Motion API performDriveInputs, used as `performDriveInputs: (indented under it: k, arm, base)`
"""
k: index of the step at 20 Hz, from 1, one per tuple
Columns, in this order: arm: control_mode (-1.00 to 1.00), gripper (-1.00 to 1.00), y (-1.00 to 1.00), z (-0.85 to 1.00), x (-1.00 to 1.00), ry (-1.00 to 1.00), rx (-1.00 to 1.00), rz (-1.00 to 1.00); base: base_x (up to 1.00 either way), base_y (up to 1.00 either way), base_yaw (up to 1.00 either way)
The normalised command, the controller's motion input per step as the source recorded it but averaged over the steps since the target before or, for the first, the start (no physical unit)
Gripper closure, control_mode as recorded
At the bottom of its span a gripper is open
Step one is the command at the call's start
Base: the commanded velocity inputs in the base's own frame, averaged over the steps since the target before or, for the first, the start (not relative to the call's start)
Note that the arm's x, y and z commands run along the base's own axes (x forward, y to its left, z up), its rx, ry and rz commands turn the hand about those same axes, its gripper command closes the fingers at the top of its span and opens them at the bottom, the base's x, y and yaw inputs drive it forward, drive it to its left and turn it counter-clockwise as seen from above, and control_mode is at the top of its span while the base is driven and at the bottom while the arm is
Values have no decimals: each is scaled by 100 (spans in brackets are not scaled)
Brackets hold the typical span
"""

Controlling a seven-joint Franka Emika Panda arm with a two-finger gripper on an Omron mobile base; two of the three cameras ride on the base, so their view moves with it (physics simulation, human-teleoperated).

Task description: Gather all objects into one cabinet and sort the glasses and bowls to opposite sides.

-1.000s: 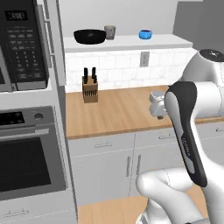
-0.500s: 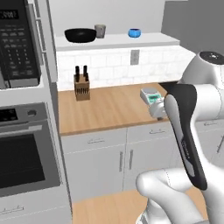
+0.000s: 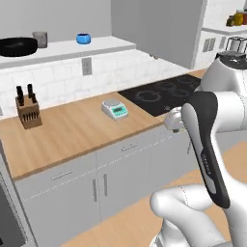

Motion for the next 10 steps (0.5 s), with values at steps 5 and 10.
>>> performDriveInputs:
  k: [5,10]
  arm:
    - [100,-100,0,0,0,0,0,0]
    - [100,-100,0,0,0,0,0,0]
  base:
    - [-8,-6,-58]
    - [-1,-4,-55]
